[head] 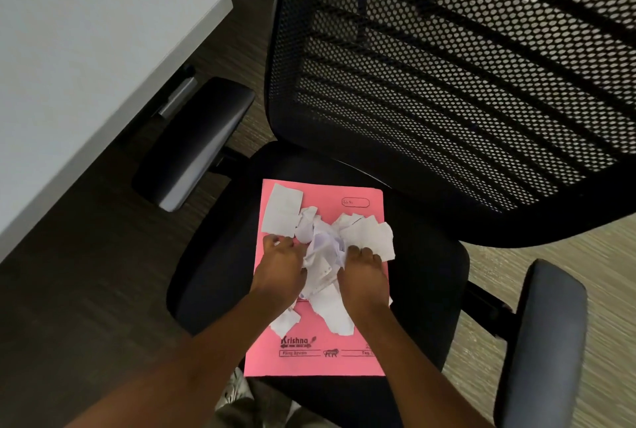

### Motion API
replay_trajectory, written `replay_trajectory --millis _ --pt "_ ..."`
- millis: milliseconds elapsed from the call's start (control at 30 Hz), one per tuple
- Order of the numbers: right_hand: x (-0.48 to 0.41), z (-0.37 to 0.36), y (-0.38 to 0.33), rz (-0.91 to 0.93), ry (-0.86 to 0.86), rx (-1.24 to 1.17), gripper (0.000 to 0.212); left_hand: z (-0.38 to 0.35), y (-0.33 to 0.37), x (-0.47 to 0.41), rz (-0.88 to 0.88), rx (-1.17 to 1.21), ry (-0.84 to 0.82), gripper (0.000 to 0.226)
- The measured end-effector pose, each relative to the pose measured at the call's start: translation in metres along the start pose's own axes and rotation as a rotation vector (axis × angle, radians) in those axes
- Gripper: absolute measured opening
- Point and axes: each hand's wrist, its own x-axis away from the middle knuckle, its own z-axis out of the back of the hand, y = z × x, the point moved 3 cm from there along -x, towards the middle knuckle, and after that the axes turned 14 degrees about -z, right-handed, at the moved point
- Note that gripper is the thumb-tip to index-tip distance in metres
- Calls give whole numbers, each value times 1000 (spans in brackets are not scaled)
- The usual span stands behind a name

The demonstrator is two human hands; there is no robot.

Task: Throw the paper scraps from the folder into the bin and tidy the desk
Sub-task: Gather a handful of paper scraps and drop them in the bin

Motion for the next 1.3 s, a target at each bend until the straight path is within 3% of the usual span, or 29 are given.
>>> replay_trajectory --millis 400,600,900,1100,1300 --pt "9 42 11 -2 155 -263 17 22 13 6 14 66 98 27" --pt "27 85 11 3 213 -328 26 43 25 12 -19 88 235 20" --pt "82 115 -33 220 308 -375 11 75 15 71 89 176 469 15" --pt "127 90 -98 389 272 -355 11 81 -24 142 219 247 554 5" --pt "207 39 -170 673 230 -353 16 70 -68 252 334 277 668 13"
